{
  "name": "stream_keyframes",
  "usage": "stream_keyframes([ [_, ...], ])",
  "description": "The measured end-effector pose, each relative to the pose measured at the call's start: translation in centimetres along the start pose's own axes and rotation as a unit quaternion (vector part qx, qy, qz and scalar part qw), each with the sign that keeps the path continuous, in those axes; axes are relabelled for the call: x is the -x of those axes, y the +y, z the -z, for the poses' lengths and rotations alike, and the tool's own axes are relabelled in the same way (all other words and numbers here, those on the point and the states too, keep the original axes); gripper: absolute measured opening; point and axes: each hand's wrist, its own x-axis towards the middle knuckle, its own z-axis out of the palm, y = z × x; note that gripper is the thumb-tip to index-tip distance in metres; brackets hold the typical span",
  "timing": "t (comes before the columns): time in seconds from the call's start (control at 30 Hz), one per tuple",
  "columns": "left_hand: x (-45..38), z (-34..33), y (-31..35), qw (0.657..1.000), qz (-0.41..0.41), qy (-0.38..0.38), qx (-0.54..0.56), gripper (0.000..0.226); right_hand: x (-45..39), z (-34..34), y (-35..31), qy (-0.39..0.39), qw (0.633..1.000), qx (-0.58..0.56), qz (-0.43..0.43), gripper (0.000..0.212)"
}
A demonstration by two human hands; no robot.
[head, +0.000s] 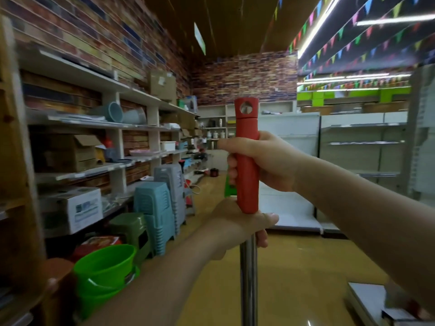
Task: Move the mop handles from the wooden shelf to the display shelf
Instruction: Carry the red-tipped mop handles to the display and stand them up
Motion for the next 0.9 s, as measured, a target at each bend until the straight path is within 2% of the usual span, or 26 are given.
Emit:
stream_keyframes([
  [0.27, -10.1, -4.8, -0.8, 0.989, -0.074, -0.122, 0.042, 0.027, -1.8, 8.2, 2.5, 0.128, 0.99, 0.061, -0.017, 0.015],
  [0.37, -13.8, -6.6, -0.8, 0.974, -0.118, -0.185, 0.062, 0.024, -2.2, 11.3, 3.1, 0.186, 0.979, 0.078, -0.025, 0.016],
  [0.6, -20.7, -13.0, 1.4, 0.931, -0.16, -0.315, 0.093, 0.024, -0.8, 18.9, 3.1, 0.309, 0.943, 0.118, -0.04, 0.016],
  [0.9, -25.9, -25.0, 5.7, 0.901, -0.183, -0.386, 0.073, 0.024, 4.8, 30.3, 3.4, 0.404, 0.903, 0.139, -0.044, 0.012],
])
